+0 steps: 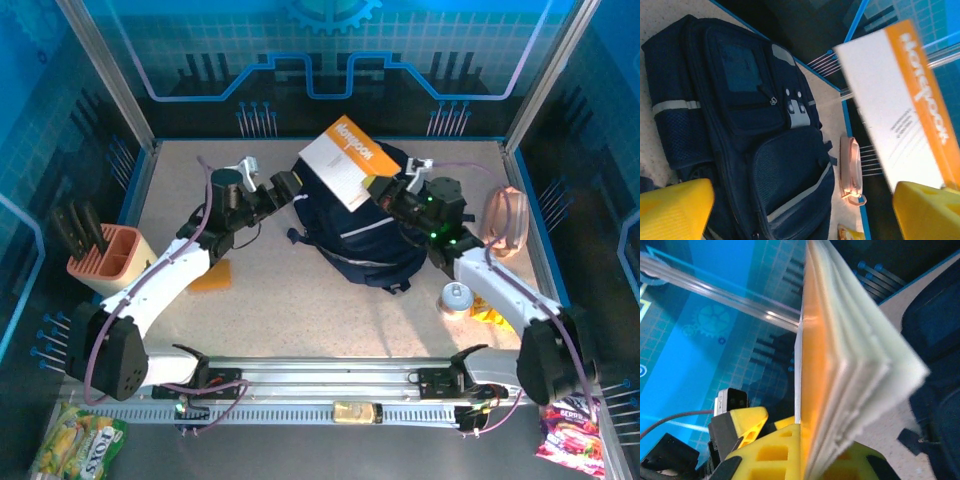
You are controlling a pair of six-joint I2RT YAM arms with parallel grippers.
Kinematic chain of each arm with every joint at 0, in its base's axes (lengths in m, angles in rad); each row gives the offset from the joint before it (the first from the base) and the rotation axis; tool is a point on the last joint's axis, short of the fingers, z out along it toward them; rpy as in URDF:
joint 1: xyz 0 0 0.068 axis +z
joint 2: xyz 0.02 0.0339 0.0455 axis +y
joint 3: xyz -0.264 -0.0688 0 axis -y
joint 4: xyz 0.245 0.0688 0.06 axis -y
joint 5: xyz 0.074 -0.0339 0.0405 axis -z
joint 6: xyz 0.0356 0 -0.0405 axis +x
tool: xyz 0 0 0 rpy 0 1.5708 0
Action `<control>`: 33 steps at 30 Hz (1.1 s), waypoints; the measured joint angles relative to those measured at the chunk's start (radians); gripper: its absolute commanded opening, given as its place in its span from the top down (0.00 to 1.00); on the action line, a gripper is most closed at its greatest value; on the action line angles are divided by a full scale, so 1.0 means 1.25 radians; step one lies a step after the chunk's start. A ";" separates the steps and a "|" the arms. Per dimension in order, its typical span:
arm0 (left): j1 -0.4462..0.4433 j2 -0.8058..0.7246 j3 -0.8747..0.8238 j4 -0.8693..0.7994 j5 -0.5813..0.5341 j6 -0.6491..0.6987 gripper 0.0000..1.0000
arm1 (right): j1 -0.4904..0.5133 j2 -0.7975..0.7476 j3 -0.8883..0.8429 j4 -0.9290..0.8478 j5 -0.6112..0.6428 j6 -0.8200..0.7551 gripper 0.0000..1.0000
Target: Pack books, pencil case, and school supplies into a backpack
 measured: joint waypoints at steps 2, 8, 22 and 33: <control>-0.022 0.015 0.032 -0.030 -0.006 0.049 0.01 | -0.024 -0.048 0.000 -0.065 0.017 -0.041 0.99; -0.125 0.107 0.128 -0.091 -0.023 0.203 0.01 | -0.116 -0.168 0.000 -0.265 0.079 -0.147 0.99; -0.350 0.417 0.436 -0.338 -0.109 0.585 0.12 | -0.310 -0.276 0.006 -0.563 0.135 -0.254 0.99; -0.402 0.658 0.708 -0.561 -0.219 0.718 0.29 | -0.360 -0.281 0.006 -0.600 0.111 -0.257 0.98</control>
